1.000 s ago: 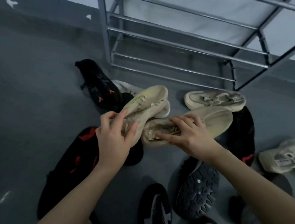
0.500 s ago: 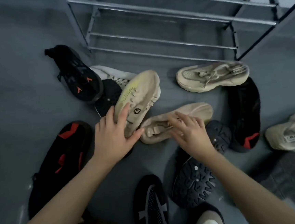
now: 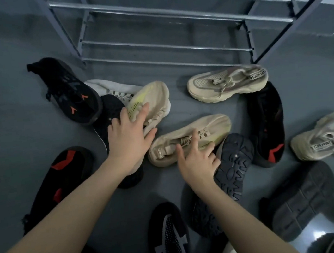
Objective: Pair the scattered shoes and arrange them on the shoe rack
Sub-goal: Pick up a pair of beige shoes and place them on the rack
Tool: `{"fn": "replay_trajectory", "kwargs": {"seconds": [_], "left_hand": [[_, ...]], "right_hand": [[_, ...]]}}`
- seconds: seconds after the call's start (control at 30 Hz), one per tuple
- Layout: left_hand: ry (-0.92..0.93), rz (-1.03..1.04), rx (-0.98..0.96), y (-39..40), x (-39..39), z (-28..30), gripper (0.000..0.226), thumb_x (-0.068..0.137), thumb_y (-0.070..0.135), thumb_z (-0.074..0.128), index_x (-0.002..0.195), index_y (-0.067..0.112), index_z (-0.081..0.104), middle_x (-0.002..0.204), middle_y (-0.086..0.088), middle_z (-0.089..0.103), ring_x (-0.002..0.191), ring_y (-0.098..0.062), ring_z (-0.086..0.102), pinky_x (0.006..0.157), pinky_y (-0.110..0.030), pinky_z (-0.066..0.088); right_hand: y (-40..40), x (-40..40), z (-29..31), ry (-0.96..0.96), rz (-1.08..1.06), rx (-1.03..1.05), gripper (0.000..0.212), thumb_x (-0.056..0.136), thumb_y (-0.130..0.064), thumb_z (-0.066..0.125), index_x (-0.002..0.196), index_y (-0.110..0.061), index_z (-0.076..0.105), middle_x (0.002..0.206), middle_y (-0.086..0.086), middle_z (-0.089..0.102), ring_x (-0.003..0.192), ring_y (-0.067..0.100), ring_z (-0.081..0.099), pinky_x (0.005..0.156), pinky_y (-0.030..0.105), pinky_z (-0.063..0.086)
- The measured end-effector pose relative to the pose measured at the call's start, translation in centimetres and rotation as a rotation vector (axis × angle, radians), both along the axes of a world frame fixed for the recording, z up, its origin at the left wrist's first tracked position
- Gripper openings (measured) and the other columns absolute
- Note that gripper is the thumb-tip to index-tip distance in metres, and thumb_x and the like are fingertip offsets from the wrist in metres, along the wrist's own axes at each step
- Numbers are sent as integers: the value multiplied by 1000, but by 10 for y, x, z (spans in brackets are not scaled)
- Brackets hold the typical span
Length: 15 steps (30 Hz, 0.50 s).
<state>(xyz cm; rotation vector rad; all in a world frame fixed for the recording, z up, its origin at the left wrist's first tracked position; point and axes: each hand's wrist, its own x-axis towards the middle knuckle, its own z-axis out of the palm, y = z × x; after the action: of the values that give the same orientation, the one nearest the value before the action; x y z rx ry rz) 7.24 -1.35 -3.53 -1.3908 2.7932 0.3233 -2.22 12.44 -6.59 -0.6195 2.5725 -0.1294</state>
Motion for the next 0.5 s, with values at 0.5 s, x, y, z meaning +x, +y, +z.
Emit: {"fn": "replay_trajectory", "kwargs": {"seconds": [0.5], "left_hand": [[-29,68,79,-3,-2,-2,77,79,63,51,143,36,17,143,-22,28,113,-45,43,89,-51,39]], "right_hand": [[-50,-11,-14,-114,-80,-199,82,75,-49,61,144,-38,17,155,16,-15,137,53,-6,111,58,5]]}}
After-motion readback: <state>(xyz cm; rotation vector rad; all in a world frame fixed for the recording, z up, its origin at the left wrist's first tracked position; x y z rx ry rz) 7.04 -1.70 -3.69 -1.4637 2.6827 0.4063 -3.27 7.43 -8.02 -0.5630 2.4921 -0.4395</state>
